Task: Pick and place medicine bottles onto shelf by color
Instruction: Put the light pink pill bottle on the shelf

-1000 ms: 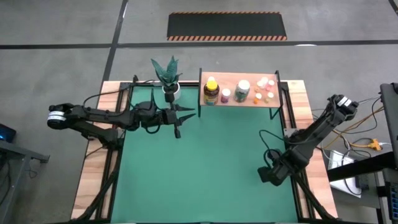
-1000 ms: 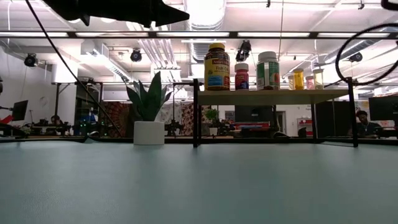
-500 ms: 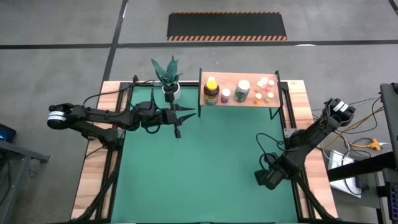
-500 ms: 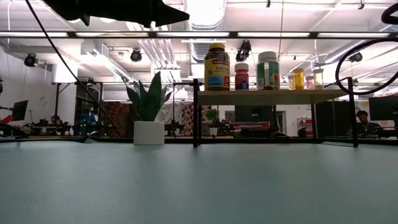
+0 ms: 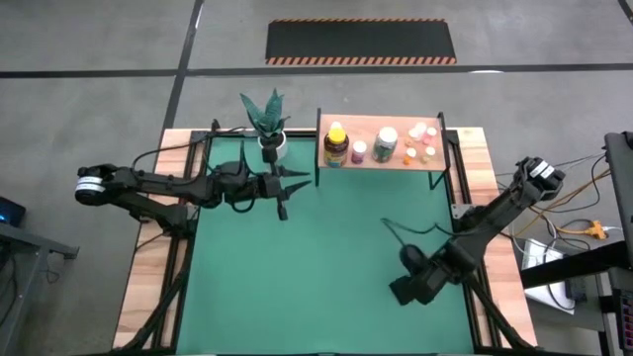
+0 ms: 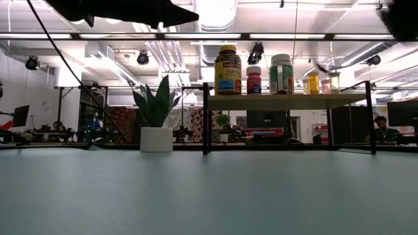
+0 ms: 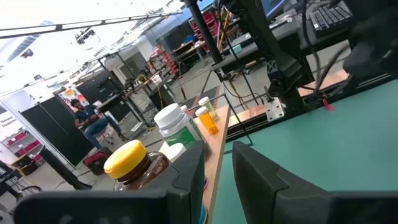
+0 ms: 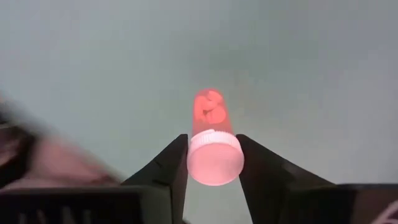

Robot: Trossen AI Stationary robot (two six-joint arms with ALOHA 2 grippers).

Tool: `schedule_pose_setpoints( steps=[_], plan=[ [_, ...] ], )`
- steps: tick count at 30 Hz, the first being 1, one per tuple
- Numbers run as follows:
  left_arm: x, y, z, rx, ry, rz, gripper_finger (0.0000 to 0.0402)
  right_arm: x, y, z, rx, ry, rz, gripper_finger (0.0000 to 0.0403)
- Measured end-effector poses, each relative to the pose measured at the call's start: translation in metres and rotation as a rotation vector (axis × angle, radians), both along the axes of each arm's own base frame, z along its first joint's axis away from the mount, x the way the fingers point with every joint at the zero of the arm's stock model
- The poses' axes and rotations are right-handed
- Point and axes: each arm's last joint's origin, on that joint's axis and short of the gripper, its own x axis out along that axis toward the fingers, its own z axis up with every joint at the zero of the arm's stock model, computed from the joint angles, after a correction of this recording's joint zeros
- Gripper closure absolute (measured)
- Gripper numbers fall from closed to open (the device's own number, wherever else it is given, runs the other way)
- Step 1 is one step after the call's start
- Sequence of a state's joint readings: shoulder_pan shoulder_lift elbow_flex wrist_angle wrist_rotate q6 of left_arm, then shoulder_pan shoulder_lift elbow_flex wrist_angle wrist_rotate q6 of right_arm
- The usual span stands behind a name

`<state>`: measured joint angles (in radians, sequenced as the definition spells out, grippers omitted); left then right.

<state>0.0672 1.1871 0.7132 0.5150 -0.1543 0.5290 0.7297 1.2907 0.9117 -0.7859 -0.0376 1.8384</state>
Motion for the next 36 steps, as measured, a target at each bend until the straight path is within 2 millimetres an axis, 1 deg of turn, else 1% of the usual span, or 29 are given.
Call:
schedule_pose_setpoints(
  steps=[2,5,7,10,13,15,18,21,25,27,29,32,34,36],
  plan=[
    [0.0,-0.001,0.0,0.0,0.0,-0.005,0.0336,0.018,0.001,0.015,-0.017,-0.172,0.076,0.0282],
    [0.0,-0.003,0.0,-0.001,0.0,-0.014,0.0336,0.042,-0.009,0.041,-0.115,-0.346,0.167,0.0275],
    [0.0,-0.005,0.0,-0.003,-0.001,-0.019,0.0336,0.058,-0.018,0.063,-0.19,-0.446,0.258,0.0278],
    [0.0,-0.006,0.0,-0.028,-0.007,-0.025,0.0336,0.078,-0.035,0.103,-0.306,-0.603,0.417,0.0285],
    [0.0,-0.006,0.0,-0.1,-0.021,-0.035,0.0336,0.093,-0.059,0.146,-0.431,-0.739,0.513,0.0287],
    [0.001,-0.007,-0.001,-0.168,-0.032,-0.07,0.0336,0.097,-0.078,0.174,-0.523,-0.795,0.546,0.0286],
    [0.004,-0.013,-0.006,-0.252,-0.016,-0.148,0.0336,0.101,-0.113,0.21,-0.626,-0.82,0.529,0.0289],
    [0.007,-0.023,-0.01,-0.278,-0.004,-0.192,0.0336,0.103,-0.147,0.238,-0.683,-0.819,0.541,0.0295],
    [0.008,-0.033,-0.009,-0.275,-0.012,-0.233,0.0336,0.112,-0.186,0.263,-0.742,-0.805,0.564,0.0296],
    [0.008,-0.033,-0.008,-0.274,-0.021,-0.236,0.0336,0.116,-0.202,0.272,-0.793,-0.776,0.57,0.0296],
    [0.008,-0.033,-0.008,-0.274,-0.028,-0.233,0.0336,0.12,-0.22,0.277,-0.825,-0.728,0.567,0.0296],
    [0.008,-0.033,-0.008,-0.274,-0.028,-0.233,0.0336,0.128,-0.249,0.276,-0.851,-0.64,0.55,0.0296],
    [0.008,-0.033,-0.008,-0.273,-0.028,-0.233,0.0336,0.133,-0.27,0.269,-0.859,-0.581,0.532,0.0296],
    [0.008,-0.033,-0.008,-0.274,-0.028,-0.233,0.0336,0.133,-0.291,0.26,-0.865,-0.531,0.506,0.0296]
  ],
)
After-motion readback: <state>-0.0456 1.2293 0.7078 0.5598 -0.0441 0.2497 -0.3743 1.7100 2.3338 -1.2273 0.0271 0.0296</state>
